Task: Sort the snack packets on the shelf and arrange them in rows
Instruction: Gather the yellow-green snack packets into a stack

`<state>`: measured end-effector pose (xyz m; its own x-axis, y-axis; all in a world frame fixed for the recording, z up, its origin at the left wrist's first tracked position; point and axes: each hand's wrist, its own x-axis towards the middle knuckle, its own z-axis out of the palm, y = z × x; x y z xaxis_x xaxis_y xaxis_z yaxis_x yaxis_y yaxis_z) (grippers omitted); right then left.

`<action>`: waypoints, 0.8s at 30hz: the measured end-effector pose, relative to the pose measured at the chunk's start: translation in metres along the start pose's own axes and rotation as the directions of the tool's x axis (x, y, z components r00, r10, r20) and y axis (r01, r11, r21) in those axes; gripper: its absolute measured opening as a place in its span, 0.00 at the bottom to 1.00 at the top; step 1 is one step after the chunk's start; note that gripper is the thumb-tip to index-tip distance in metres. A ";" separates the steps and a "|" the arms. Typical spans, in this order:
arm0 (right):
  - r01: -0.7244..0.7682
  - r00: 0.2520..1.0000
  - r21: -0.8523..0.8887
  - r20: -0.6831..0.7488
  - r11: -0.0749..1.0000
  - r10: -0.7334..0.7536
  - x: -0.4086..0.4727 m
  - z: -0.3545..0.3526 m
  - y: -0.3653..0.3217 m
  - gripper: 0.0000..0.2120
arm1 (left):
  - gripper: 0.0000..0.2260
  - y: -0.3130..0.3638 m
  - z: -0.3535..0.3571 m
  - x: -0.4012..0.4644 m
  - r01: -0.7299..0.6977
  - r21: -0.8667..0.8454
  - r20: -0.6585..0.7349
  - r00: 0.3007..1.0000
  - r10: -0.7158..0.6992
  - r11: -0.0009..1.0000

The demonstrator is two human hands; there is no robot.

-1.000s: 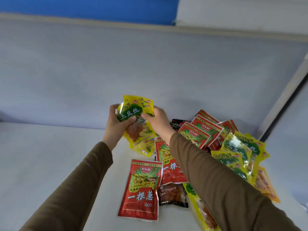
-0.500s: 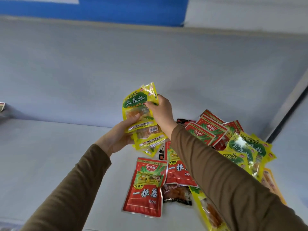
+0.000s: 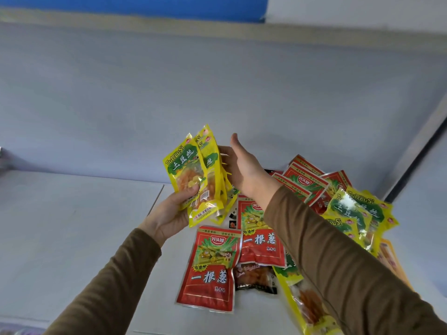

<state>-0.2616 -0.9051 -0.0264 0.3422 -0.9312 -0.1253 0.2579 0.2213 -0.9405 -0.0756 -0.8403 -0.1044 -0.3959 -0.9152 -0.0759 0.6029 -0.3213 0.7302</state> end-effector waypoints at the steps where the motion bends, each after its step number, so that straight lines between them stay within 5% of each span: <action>1: 0.033 0.998 -0.066 -0.046 0.997 -0.036 -0.001 -0.007 0.001 0.30 | 0.20 0.000 -0.003 -0.002 -0.009 0.018 -0.020 1.000 0.009 1.000; 4: 0.123 0.950 -0.497 -0.190 0.859 -0.246 -0.001 -0.036 0.002 0.17 | 0.16 -0.001 -0.015 -0.010 -0.027 0.079 -0.092 0.995 0.034 0.996; 7: 0.031 0.897 -0.872 -0.192 0.489 -0.398 0.004 -0.064 0.006 0.15 | 0.17 -0.002 -0.031 -0.019 -0.048 0.081 -0.192 0.979 0.063 0.996; 10: -0.102 0.927 -0.979 -0.158 0.177 -0.340 0.011 -0.067 0.019 0.18 | 0.17 -0.004 -0.039 -0.026 -0.048 0.046 -0.255 0.965 0.058 0.998; 13: -0.175 0.943 -0.984 -0.161 -0.025 -0.290 0.022 -0.056 0.039 0.26 | 0.15 -0.007 -0.042 -0.029 -0.037 0.031 -0.278 0.960 0.044 0.999; 18: -0.372 0.899 -0.928 -0.357 -0.017 -0.253 0.040 -0.045 0.057 0.45 | 0.15 -0.005 -0.048 -0.035 -0.053 0.032 -0.288 0.956 0.060 0.998; 24: -0.351 0.906 -0.929 -0.369 0.119 -0.208 0.045 -0.040 0.067 0.50 | 0.17 -0.004 -0.056 -0.042 -0.067 0.030 -0.304 0.950 0.072 0.997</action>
<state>-0.2650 -0.9436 -0.1071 -0.0766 -0.9965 -0.0341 -0.9287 0.0838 -0.3613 -0.0228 -0.8146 -0.1424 -0.1216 -0.9666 -0.2257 0.6072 -0.2523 0.7534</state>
